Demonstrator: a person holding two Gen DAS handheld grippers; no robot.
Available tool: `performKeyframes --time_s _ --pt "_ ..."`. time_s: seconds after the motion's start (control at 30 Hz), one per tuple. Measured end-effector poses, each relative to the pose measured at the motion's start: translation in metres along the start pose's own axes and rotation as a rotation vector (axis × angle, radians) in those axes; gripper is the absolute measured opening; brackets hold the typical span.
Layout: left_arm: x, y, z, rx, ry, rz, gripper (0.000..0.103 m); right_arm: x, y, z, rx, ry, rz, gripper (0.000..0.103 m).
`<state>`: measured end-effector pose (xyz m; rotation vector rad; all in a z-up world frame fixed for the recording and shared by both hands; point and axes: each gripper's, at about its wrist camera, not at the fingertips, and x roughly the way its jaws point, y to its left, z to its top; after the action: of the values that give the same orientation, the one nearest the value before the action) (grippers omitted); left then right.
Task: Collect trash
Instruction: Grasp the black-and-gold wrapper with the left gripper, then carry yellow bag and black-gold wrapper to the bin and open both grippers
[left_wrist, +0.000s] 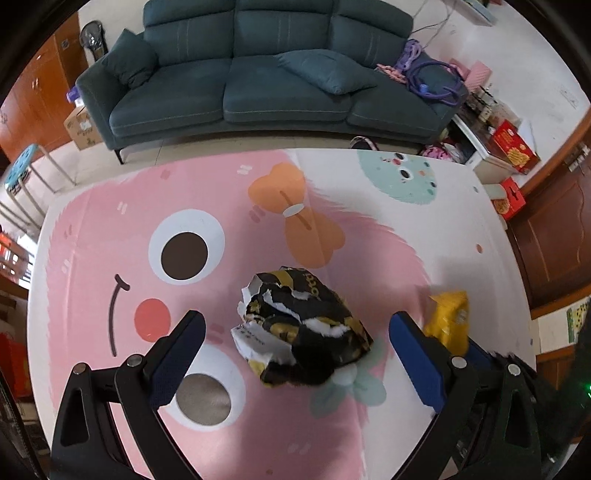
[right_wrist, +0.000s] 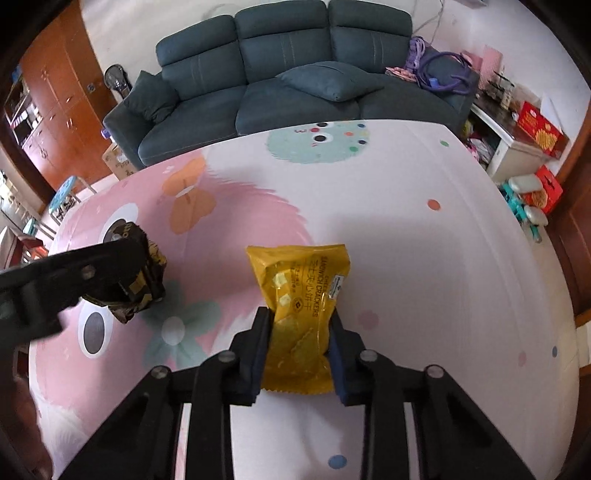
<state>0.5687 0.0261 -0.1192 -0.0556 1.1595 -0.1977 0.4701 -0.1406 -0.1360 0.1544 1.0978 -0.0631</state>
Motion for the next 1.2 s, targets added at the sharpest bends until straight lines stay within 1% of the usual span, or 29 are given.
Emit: performKeyframes --time_s 0.03,0.1,0.17,0.2,0.27,0.3,0.37,0.5,0.6,0.77,0.97,1.2 --pt "0.004 0.0 0.001 -0.008 0.003 0.016 0.097 -0.001 -0.003 -0.001 0.005 0.002 0.005 0.028" --pt "0.01 -0.001 0.002 -0.011 0.009 0.018 0.079 -0.002 -0.006 -0.003 0.015 0.004 0.014 0.027" --pt "0.013 -0.004 0.002 -0.007 0.02 -0.003 0.073 -0.004 -0.01 -0.005 0.029 0.006 0.025 0.026" --pt "0.013 -0.006 0.001 -0.003 0.016 -0.01 0.066 -0.005 -0.012 -0.006 0.033 0.007 0.031 0.026" --pt "0.008 -0.009 -0.003 0.018 -0.002 -0.002 0.062 -0.007 -0.015 -0.009 0.039 0.009 0.038 0.024" --pt "0.006 -0.012 -0.006 0.029 -0.009 -0.001 0.051 -0.009 -0.016 -0.011 0.043 0.011 0.044 0.023" --pt "0.0 -0.015 -0.012 0.043 -0.021 0.005 0.051 -0.013 -0.02 -0.016 0.052 0.01 0.055 0.021" --pt "-0.013 -0.022 -0.029 0.057 -0.02 -0.013 0.051 -0.027 -0.025 -0.026 0.061 -0.004 0.079 0.019" --pt "-0.03 -0.028 -0.047 0.068 -0.022 -0.023 0.051 -0.042 -0.03 -0.034 0.067 -0.018 0.1 0.018" --pt "-0.07 -0.045 -0.084 0.096 -0.037 -0.034 0.051 -0.073 -0.038 -0.055 0.059 -0.037 0.132 0.018" --pt "-0.131 -0.065 -0.142 0.082 -0.073 -0.055 0.051 -0.12 -0.048 -0.099 0.037 -0.052 0.189 0.017" --pt "-0.2 -0.093 -0.236 0.054 -0.14 -0.045 0.051 -0.182 -0.055 -0.164 -0.042 -0.059 0.273 0.017"
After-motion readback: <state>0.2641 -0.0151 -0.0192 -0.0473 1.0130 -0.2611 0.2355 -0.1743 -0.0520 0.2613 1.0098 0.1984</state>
